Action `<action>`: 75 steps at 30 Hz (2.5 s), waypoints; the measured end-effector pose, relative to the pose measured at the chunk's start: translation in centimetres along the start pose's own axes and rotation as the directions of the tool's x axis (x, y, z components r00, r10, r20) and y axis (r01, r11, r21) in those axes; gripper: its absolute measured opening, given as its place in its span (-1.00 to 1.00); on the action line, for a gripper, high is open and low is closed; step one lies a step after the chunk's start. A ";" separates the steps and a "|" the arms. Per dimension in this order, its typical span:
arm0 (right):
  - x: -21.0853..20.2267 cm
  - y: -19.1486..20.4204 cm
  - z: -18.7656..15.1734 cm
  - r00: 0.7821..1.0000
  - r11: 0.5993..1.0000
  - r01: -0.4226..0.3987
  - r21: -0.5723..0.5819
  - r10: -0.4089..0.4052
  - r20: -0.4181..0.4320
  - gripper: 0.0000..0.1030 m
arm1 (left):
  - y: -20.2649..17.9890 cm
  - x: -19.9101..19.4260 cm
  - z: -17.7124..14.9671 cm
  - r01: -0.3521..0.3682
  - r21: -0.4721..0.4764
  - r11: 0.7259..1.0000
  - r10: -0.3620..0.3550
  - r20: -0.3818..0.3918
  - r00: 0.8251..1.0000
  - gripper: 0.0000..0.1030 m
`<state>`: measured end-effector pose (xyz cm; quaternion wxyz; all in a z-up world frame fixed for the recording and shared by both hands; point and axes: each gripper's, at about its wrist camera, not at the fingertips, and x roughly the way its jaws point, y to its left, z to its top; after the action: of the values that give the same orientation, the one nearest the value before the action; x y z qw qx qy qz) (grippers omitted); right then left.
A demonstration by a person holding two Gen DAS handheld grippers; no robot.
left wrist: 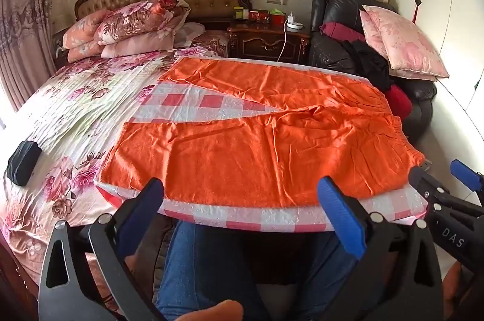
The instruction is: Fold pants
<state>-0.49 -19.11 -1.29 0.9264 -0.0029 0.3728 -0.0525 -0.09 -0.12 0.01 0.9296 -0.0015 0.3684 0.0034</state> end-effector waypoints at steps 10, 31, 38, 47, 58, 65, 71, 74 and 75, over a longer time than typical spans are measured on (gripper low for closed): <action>-0.2 0.0 0.0 1.000 1.000 0.002 -0.002 -0.002 0.010 0.71 | 0.0 -0.1 -0.1 0.019 -0.014 1.000 -0.019 -0.018 1.000 0.97; -0.3 0.0 0.0 1.000 1.000 -0.002 0.000 0.002 0.013 0.71 | 0.7 0.1 -0.1 0.019 -0.024 1.000 -0.020 -0.018 1.000 0.97; -0.3 0.1 0.0 1.000 1.000 -0.002 0.001 0.002 0.014 0.71 | 0.8 0.2 -0.1 0.021 -0.024 0.999 -0.021 -0.017 1.000 0.97; -0.3 0.2 -0.1 1.000 1.000 -0.002 -0.002 0.002 0.015 0.71 | 0.9 0.0 -0.2 0.019 -0.028 0.999 -0.020 -0.017 1.000 0.97; -0.4 0.2 -0.1 1.000 1.000 -0.001 -0.001 0.001 0.015 0.71 | 0.9 0.1 -0.3 0.019 -0.029 0.999 -0.020 -0.017 1.000 0.97; -0.4 0.3 -0.1 1.000 1.000 -0.001 -0.002 0.001 0.015 0.71 | 1.0 0.0 -0.3 0.020 -0.030 0.999 -0.020 -0.017 1.000 0.97; -0.3 0.3 -0.1 1.000 1.000 0.000 -0.003 0.000 0.016 0.71 | 0.9 0.1 -0.3 0.020 -0.030 0.999 -0.021 -0.018 1.000 0.97; -0.4 0.3 -0.1 1.000 1.000 0.000 -0.003 0.000 0.016 0.71 | 1.0 0.1 -0.3 0.021 -0.030 0.999 -0.021 -0.018 1.000 0.97; -0.3 0.3 -0.1 1.000 1.000 -0.001 -0.003 0.001 0.016 0.71 | 1.0 0.1 -0.3 0.021 -0.030 0.999 -0.021 -0.017 1.000 0.97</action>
<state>-0.78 -18.79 -1.13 0.9294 -0.0046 0.3655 -0.0515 -0.23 0.85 -0.28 0.9263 -0.0193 0.3764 -0.0007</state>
